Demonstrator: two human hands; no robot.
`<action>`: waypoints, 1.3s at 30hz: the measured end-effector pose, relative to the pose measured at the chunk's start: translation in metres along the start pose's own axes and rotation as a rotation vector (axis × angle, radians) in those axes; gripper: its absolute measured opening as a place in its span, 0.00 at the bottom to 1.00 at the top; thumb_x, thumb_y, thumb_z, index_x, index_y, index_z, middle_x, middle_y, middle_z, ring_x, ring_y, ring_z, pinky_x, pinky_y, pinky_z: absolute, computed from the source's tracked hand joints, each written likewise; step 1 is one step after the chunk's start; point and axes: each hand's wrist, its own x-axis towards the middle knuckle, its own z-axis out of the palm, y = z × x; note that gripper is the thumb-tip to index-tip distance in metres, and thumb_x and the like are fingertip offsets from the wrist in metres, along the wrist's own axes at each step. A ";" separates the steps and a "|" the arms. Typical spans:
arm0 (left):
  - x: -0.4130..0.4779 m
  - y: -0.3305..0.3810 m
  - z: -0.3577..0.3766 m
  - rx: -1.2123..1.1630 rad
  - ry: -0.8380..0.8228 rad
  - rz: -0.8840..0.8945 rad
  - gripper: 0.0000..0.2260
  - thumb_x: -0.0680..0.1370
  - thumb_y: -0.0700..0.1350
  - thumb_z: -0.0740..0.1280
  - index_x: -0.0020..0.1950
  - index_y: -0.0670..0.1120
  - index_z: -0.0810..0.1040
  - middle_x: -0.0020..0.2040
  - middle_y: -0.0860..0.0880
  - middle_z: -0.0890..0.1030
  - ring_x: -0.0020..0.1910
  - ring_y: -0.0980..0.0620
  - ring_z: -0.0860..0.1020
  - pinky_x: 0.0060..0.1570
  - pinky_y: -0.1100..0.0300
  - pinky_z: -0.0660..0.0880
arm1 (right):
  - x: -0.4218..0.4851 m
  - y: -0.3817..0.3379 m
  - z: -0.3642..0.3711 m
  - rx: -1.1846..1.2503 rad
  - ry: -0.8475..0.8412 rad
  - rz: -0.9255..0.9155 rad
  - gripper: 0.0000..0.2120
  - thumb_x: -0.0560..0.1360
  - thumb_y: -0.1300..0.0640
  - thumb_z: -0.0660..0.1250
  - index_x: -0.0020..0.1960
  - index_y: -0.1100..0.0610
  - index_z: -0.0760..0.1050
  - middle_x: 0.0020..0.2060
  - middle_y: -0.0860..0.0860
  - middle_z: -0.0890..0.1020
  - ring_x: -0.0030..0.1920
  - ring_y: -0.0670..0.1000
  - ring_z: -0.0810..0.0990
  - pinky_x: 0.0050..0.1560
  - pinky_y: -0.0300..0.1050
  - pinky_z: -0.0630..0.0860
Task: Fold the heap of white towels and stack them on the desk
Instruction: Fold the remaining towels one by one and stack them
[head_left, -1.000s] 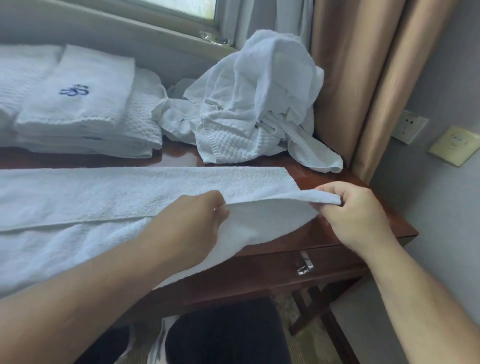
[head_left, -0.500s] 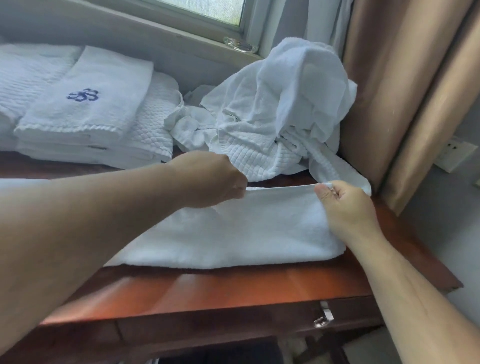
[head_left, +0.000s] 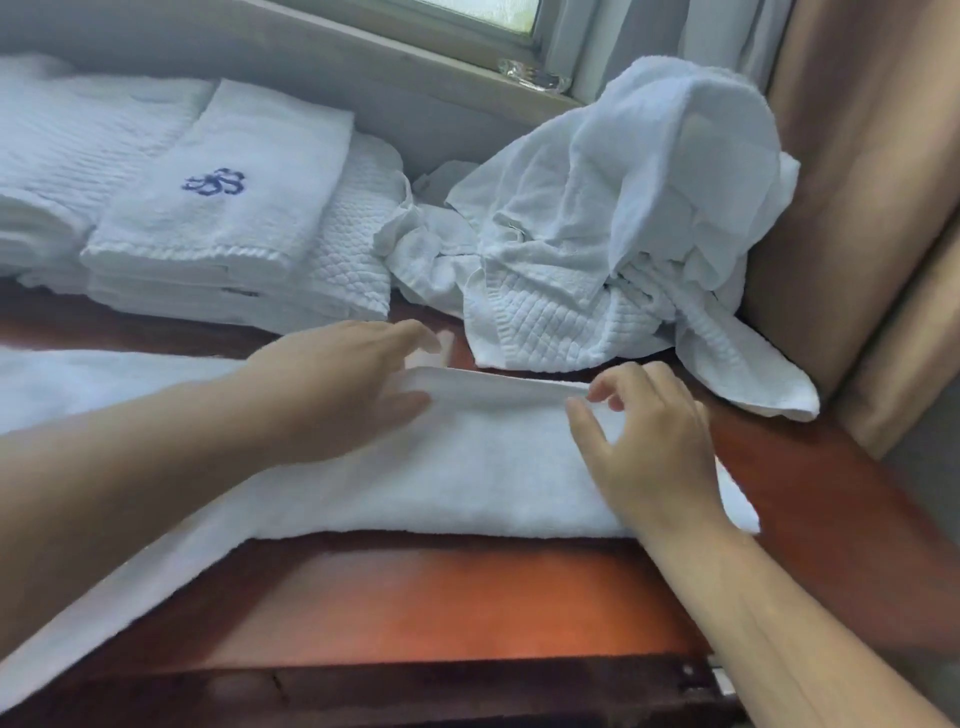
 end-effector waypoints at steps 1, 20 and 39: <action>-0.021 -0.011 -0.011 -0.048 0.044 -0.055 0.17 0.76 0.65 0.59 0.64 0.65 0.69 0.49 0.65 0.76 0.48 0.63 0.75 0.42 0.60 0.68 | -0.005 -0.025 0.005 0.096 -0.017 -0.104 0.08 0.74 0.52 0.72 0.46 0.56 0.77 0.42 0.51 0.76 0.45 0.56 0.77 0.48 0.54 0.73; -0.278 -0.144 -0.080 -0.421 0.205 -0.487 0.12 0.81 0.53 0.62 0.58 0.56 0.83 0.58 0.62 0.81 0.60 0.67 0.76 0.61 0.63 0.70 | -0.053 -0.280 0.062 0.330 -0.378 -1.325 0.17 0.72 0.37 0.73 0.47 0.49 0.79 0.58 0.52 0.78 0.59 0.55 0.75 0.55 0.51 0.73; -0.295 -0.147 -0.098 -0.901 0.264 -0.316 0.33 0.68 0.69 0.73 0.68 0.54 0.77 0.63 0.51 0.82 0.61 0.45 0.81 0.60 0.39 0.77 | 0.029 -0.308 0.067 0.678 -0.772 -0.234 0.13 0.80 0.41 0.65 0.47 0.51 0.77 0.37 0.43 0.78 0.37 0.43 0.74 0.40 0.42 0.69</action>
